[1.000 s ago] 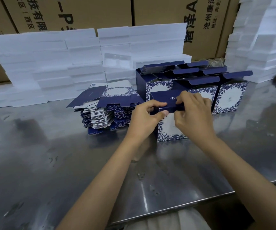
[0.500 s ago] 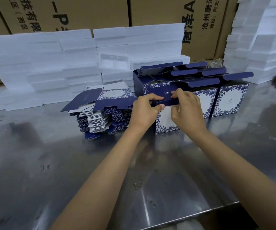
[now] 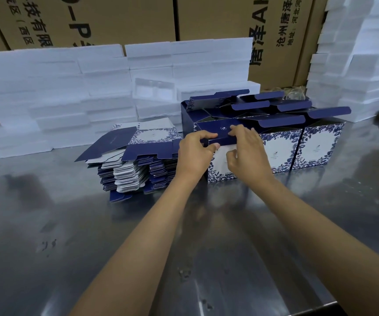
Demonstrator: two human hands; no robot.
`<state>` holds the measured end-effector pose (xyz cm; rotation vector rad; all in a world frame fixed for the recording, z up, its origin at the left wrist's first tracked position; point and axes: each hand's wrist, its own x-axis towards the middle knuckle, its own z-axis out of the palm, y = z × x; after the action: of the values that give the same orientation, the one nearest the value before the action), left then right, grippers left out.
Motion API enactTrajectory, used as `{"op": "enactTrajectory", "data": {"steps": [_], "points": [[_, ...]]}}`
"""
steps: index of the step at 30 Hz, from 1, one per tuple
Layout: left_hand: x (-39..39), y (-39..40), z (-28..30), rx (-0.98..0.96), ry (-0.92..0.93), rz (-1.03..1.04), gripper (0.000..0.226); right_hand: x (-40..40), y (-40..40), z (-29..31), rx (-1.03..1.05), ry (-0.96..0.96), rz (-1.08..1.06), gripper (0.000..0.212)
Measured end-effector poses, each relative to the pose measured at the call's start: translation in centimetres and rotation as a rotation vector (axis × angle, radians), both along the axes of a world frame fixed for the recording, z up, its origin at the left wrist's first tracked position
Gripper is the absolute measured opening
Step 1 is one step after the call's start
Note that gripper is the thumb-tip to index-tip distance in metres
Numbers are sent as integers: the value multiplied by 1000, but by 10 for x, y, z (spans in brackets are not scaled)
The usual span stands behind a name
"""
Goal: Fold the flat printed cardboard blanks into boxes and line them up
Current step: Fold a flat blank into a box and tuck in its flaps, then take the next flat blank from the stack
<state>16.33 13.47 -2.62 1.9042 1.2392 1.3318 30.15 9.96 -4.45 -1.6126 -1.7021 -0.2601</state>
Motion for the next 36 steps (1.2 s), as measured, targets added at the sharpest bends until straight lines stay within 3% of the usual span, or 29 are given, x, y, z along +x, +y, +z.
{"op": "enactTrajectory", "data": {"steps": [6,9,13,17,20,22,24,29,33,36], "points": [[-10,-11,-2,-6,51,-97,43,-7,-2,10,-1,33,-9,31],[-29,-22,-2,1,-7,-92,46,-24,-8,19,83,37,35,41],[-70,-25,6,111,-50,74,38,-64,-18,25,166,48,245,37],[-136,-8,11,146,-53,383,43,-103,-11,18,-52,193,372,40],[-184,10,11,-123,-95,644,71,-123,8,23,-259,293,309,51],[-203,19,7,-352,-127,641,98,-132,24,31,-406,345,237,59],[-214,27,0,-466,-144,573,107,-138,40,35,-516,300,145,64],[-232,44,-7,-419,-250,364,45,-142,64,34,-529,180,40,62],[-228,48,5,-290,-156,351,46,-142,77,38,-562,170,75,57],[-222,43,18,-151,-113,358,41,-144,82,51,-558,339,146,51]]}}
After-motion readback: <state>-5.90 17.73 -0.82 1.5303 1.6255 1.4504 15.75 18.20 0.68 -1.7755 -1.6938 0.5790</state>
